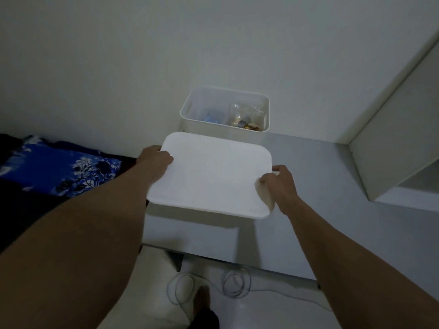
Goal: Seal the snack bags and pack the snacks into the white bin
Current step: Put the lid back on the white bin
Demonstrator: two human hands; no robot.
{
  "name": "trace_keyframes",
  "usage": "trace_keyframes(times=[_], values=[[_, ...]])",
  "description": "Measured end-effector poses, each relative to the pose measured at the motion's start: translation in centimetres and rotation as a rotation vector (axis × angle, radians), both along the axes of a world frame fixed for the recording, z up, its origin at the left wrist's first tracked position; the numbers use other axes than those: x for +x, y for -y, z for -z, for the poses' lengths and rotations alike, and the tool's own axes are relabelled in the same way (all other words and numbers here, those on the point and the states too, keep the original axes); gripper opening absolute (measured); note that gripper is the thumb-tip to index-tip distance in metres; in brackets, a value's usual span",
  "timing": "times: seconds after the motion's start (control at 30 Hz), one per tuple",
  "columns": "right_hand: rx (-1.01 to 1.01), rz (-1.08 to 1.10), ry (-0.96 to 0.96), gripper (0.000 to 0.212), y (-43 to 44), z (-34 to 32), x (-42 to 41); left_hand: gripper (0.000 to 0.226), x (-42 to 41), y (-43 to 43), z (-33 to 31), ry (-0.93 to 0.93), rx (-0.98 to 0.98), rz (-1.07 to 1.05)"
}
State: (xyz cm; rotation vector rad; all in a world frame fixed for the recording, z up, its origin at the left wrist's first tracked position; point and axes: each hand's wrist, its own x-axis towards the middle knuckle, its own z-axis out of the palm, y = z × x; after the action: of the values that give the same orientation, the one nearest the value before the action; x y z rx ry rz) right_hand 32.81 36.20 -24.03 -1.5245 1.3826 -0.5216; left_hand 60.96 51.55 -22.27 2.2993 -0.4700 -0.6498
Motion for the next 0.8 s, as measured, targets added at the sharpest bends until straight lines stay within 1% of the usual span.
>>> trace_keyframes(times=[0.07, 0.13, 0.27, 0.33, 0.4, 0.47, 0.57, 0.7, 0.8], values=[[-0.037, -0.013, -0.007, 0.043, 0.7, -2.1, -0.6, 0.041, 0.2, 0.6, -2.0, 0.038, 0.071, 0.057], [-0.065, -0.018, 0.002, 0.045, 1.7, -4.0, -0.8, 0.039, 0.3, 1.6, -3.9, 0.084, 0.086, 0.080], [-0.111, 0.031, 0.037, 0.047, 3.9, -6.9, -0.2, 0.040, 1.1, 4.4, -6.0, 0.091, 0.027, 0.031], [-0.124, 0.062, 0.062, 0.046, 5.3, -7.9, 0.4, 0.041, 1.6, 5.6, -6.5, 0.047, -0.026, -0.057], [-0.136, 0.088, 0.089, 0.042, 6.8, -8.6, 1.2, 0.040, 2.7, 7.2, -6.6, 0.006, -0.086, -0.081], [-0.140, 0.119, 0.103, 0.040, 8.6, -8.8, 2.3, 0.038, 3.6, 8.8, -7.0, 0.004, -0.121, -0.071], [-0.151, 0.138, 0.078, 0.036, 11.0, -8.5, 4.4, 0.032, 5.0, 11.3, -7.5, 0.087, -0.086, -0.040], [-0.149, 0.162, 0.068, 0.027, 14.2, -7.8, 7.6, 0.030, 7.8, 14.9, -7.2, 0.090, -0.131, -0.061], [-0.164, 0.162, 0.045, 0.021, 16.1, -6.7, 10.3, 0.033, 10.0, 17.4, -6.2, 0.067, -0.113, -0.072]])
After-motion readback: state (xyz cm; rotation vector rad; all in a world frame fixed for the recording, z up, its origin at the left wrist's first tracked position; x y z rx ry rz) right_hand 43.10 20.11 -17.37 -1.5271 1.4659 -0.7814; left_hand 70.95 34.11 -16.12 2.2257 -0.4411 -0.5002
